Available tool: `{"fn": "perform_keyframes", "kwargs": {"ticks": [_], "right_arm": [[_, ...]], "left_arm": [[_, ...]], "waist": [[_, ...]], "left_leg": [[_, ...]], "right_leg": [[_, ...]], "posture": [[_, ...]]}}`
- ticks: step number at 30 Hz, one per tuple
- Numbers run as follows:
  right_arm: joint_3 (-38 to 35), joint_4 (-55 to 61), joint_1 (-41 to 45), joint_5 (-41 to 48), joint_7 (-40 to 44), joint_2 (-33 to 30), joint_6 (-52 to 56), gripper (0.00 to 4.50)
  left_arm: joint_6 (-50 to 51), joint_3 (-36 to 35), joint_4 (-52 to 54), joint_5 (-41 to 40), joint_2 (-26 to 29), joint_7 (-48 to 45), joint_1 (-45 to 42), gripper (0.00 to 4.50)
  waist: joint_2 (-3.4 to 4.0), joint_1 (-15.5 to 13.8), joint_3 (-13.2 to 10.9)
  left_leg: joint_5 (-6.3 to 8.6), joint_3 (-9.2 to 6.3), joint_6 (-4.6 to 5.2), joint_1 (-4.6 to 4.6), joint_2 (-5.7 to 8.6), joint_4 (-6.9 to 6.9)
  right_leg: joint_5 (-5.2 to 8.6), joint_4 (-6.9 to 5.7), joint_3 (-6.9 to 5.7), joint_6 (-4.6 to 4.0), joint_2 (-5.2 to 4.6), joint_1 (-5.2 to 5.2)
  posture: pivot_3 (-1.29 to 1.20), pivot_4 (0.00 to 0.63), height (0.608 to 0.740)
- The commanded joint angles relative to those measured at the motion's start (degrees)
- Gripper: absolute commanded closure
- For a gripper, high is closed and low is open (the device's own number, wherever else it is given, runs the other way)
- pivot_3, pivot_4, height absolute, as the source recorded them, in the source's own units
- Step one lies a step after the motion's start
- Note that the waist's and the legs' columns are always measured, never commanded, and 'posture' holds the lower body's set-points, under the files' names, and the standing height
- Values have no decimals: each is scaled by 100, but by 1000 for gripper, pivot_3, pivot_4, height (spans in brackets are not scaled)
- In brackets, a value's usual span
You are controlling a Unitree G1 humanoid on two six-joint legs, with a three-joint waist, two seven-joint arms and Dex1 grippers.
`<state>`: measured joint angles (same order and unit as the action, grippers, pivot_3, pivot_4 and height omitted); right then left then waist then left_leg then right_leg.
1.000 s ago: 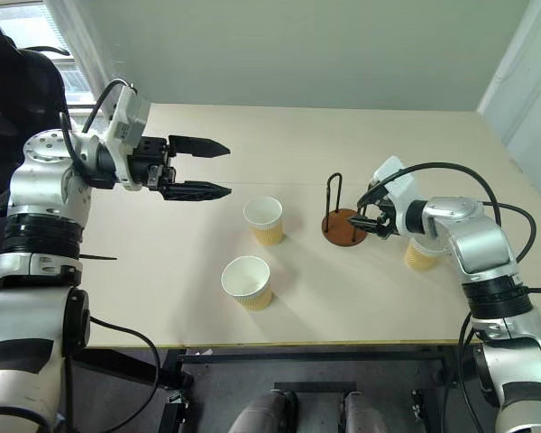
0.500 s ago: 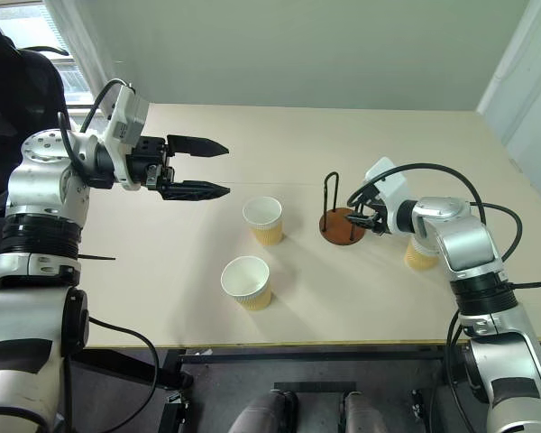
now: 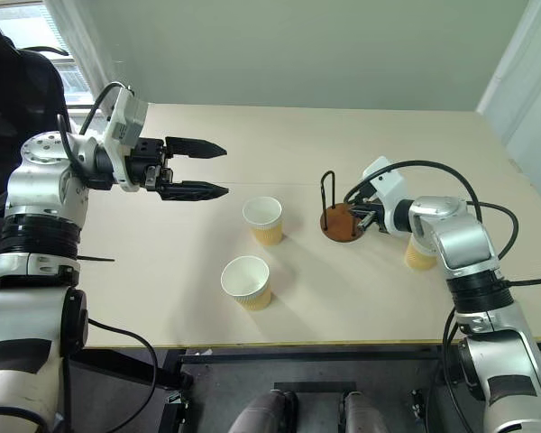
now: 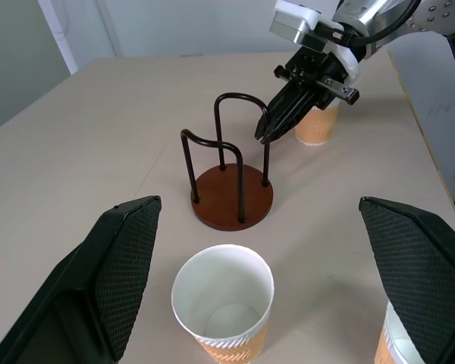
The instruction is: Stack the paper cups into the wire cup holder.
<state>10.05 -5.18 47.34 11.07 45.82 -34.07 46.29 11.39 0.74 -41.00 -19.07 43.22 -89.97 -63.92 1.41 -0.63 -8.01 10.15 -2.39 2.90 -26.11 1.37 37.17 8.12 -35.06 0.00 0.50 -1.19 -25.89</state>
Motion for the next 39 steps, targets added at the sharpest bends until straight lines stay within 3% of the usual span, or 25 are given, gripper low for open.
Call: {"fn": "perform_keyframes", "kwargs": {"ticks": [1, 13, 26, 39], "right_arm": [[8, 135, 187, 149, 575, -268, -89, 4458], [270, 312, 396, 269, 2006, -858, -370, 4458], [335, 87, 341, 98, 1901, -654, -560, 4458], [318, -43, 388, 9, 1939, -688, -649, 4458]], "left_arm": [[-50, -105, -63, 42, 110, -168, -231, 0], [-117, -36, -333, 145, 69, -252, -433, 0], [56, 64, -89, -4, 203, -253, -328, 0], [161, 1211, 880, -1011, 955, -253, 280, 0]], "waist": [[0, -2, 0], [0, 11, 0], [0, 10, 0], [0, 23, 0]], "left_leg": [[0, 0, 0, 0, 0, 0], [1, 2, -1, -6, -2, -1], [-3, 3, 6, -6, -2, 0], [-3, 3, 3, -4, -3, 1]], "right_leg": [[1, 0, 0, -1, 0, 0], [4, 0, 0, -6, 0, -7], [3, -1, 0, -6, 0, -7], [5, -11, 0, -9, 0, -9]], "posture": [[0, 150, 740], [0, 150, 740], [0, 150, 740], [0, 150, 740]]}}
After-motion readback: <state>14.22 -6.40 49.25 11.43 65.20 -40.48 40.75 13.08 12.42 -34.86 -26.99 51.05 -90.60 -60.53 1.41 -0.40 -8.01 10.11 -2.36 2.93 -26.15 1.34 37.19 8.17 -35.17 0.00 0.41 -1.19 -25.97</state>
